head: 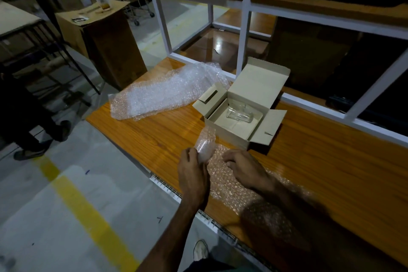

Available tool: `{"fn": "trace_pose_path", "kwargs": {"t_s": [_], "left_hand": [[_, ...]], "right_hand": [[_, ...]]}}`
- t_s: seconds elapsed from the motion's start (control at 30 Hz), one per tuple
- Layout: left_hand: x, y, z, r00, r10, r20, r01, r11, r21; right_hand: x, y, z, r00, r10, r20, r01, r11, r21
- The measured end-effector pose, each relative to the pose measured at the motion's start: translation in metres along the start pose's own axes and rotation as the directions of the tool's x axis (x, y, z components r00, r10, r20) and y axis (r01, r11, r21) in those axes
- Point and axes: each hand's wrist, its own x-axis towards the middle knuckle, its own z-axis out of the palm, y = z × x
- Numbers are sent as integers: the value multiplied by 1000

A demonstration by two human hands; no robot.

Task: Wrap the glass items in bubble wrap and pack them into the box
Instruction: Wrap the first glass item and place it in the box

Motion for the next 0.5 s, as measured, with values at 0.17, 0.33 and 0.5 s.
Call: {"fn": "trace_pose_path", "kwargs": {"t_s": [0.17,0.33,0.5], "left_hand": [[-16,-13,0,968,249,-36,-244,963,114],[-16,-14,0,965,262,-20,-262,965,13],[-14,9,-5,985,169,17,-165,976,-142]], "right_hand": [[-17,18,-1,999,33,11,-34,997,66],[-26,22,-6,998,3,60,-8,997,74],[-37,35,-5,991,-112,75,119,988,-95]]}}
